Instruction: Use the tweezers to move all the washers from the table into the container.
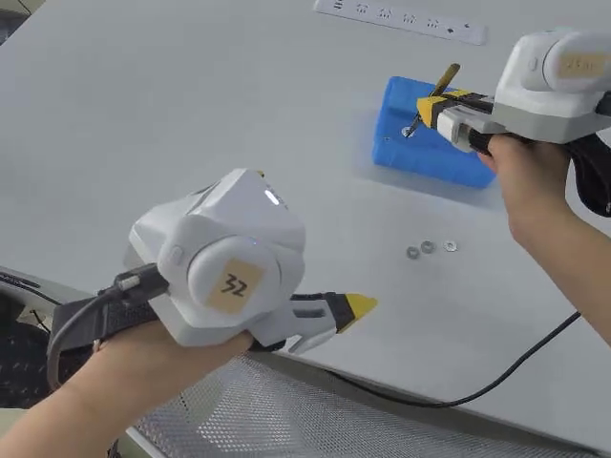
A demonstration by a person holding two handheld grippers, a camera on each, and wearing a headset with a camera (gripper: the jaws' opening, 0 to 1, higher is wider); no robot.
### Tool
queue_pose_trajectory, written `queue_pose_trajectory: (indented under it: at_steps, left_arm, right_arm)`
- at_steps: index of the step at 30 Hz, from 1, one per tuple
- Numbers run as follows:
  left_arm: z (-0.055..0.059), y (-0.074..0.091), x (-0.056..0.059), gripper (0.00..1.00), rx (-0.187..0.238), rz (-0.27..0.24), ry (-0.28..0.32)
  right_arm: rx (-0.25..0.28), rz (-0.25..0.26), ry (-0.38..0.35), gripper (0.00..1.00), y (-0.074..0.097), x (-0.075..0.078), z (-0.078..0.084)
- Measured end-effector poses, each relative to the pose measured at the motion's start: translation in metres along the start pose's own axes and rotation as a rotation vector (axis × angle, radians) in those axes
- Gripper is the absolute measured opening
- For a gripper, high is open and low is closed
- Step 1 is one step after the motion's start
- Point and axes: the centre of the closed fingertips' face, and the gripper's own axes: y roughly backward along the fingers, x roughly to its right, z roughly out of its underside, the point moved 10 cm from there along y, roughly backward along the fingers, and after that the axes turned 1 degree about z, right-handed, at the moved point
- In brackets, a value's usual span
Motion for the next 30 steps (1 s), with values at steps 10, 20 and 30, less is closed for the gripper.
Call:
queue_pose_trajectory:
  at_steps: [10, 20, 30]
  left_arm:
    - [0.002, 0.0, 0.001, 0.99, -0.009, 0.0, 0.0]
    - [0.002, -0.002, 0.002, 0.99, -0.018, 0.003, 0.0]
    - [0.003, -0.003, 0.003, 0.99, -0.02, 0.014, -0.005]
  right_arm:
    - [-0.054, -0.004, 0.018, 0.04, -0.016, 0.0, 0.013]
    - [-0.087, -0.005, 0.014, 0.04, -0.027, 0.006, 0.022]
    - [-0.07, -0.007, 0.02, 0.04, -0.023, 0.005, 0.023]
